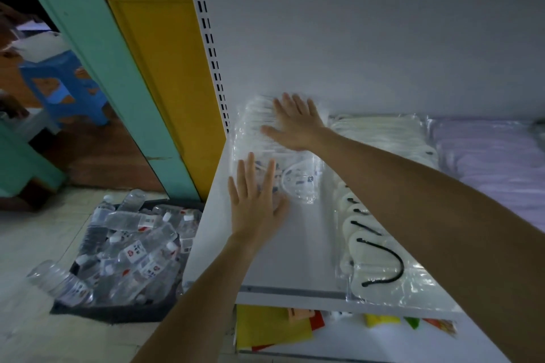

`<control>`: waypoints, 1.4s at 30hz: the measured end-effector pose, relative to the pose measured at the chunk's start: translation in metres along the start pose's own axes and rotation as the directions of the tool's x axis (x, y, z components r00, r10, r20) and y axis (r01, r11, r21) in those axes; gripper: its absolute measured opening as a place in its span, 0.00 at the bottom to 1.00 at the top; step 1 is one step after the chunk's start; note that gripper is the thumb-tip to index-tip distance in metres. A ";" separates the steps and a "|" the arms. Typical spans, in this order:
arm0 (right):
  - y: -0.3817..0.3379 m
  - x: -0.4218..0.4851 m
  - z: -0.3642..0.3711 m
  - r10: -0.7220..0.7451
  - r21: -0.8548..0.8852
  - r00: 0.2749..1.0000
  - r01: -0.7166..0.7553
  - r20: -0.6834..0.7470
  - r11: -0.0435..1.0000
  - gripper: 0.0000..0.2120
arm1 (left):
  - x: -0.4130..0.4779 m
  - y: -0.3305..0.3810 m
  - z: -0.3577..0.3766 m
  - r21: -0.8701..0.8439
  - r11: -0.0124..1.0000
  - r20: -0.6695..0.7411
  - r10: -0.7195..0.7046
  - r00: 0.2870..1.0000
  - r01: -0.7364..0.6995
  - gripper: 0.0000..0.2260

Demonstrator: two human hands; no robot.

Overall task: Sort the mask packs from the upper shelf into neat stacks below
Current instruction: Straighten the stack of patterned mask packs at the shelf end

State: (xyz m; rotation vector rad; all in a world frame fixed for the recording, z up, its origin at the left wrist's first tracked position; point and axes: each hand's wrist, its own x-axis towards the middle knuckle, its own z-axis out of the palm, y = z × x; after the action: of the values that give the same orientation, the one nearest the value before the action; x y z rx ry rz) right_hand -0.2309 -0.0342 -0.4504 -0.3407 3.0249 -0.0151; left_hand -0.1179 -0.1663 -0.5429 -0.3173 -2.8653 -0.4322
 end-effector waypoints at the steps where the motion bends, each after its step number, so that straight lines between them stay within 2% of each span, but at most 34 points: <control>1: 0.004 -0.001 0.001 0.001 -0.008 1.000 -0.001 -0.010 1.000 0.36 | 0.000 0.001 0.001 0.022 0.999 0.003 0.024 1.000 -0.024 0.33; 3: 0.009 -0.005 0.007 -0.014 -0.015 0.999 0.014 0.047 1.000 0.35 | 0.000 0.003 0.001 0.066 0.996 0.035 0.052 0.998 -0.054 0.33; 5: 0.011 -0.008 0.011 -0.034 -0.012 0.995 0.036 0.091 0.999 0.35 | -0.002 0.002 -0.001 0.065 0.995 0.008 0.081 0.997 -0.082 0.32; 8: 0.015 -0.010 0.010 -0.041 -0.026 0.999 0.041 0.031 0.999 0.33 | -0.009 0.002 0.001 0.050 0.995 0.065 0.086 0.994 -0.089 0.33; 9: 0.016 -0.010 0.011 -0.042 -0.027 0.998 0.044 0.052 0.999 0.33 | -0.010 0.002 0.002 0.040 0.995 0.065 0.085 0.994 -0.087 0.33; 11: 0.017 -0.011 0.013 -0.047 -0.041 0.994 0.052 0.098 0.998 0.34 | -0.011 0.002 0.003 0.032 0.995 0.029 0.093 0.995 -0.094 0.31; 14: 0.018 -0.008 0.011 -0.055 -0.059 0.998 0.055 -0.005 0.997 0.32 | -0.011 0.000 0.008 0.061 0.991 -0.035 0.125 0.992 -0.123 0.27; 18: 0.015 -0.010 0.018 -0.078 -0.033 0.992 0.081 0.101 0.996 0.34 | -0.013 0.001 0.007 0.089 0.978 -0.104 0.196 0.975 -0.187 0.26; 21: 0.016 -0.008 0.012 -0.063 -0.025 0.998 0.063 -0.012 0.998 0.33 | -0.017 0.001 0.006 0.067 0.971 -0.090 0.235 0.968 -0.229 0.27; 22: 0.015 -0.007 0.011 -0.058 -0.008 0.998 0.058 -0.002 0.998 0.33 | -0.018 0.001 0.006 0.070 0.970 -0.083 0.240 0.967 -0.235 0.28; 25: 0.009 -0.010 0.020 -0.059 0.014 0.990 0.057 0.127 0.998 0.34 | -0.023 0.000 0.005 0.090 0.970 -0.070 0.232 0.970 -0.226 0.28; 29: 0.004 -0.014 0.023 -0.018 0.070 0.999 0.014 0.051 0.997 0.34 | -0.036 0.002 0.003 0.081 0.978 -0.039 0.195 0.980 -0.191 0.28; 32: 0.001 -0.017 0.025 -0.044 0.035 0.987 0.039 0.157 0.999 0.35 | -0.044 0.004 -0.002 0.084 0.983 -0.023 0.169 0.985 -0.166 0.28; 35: -0.001 -0.022 0.025 -0.073 0.046 0.995 0.070 0.064 0.997 0.35 | -0.048 0.005 -0.006 0.078 0.982 -0.025 0.175 0.984 -0.173 0.28; 38: -0.006 -0.034 0.029 -0.109 0.089 0.982 0.096 0.157 0.991 0.35 | -0.055 0.005 -0.008 0.046 0.982 -0.029 0.187 0.982 -0.185 0.28; 41: -0.011 -0.045 0.036 -0.132 0.114 0.989 0.125 0.062 0.986 0.34 | -0.061 0.006 -0.010 0.052 0.980 -0.050 0.193 0.980 -0.190 0.26; 42: -0.013 -0.048 0.036 -0.147 0.122 0.987 0.137 0.069 0.983 0.34 | -0.062 0.006 -0.011 0.056 0.981 -0.060 0.189 0.980 -0.186 0.25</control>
State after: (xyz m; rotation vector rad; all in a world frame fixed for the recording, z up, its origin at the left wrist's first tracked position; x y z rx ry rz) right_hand -0.1781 -0.0363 -0.4818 -0.5325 2.9007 -0.1839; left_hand -0.0554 -0.1747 -0.5468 -0.5477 -2.7451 -0.3280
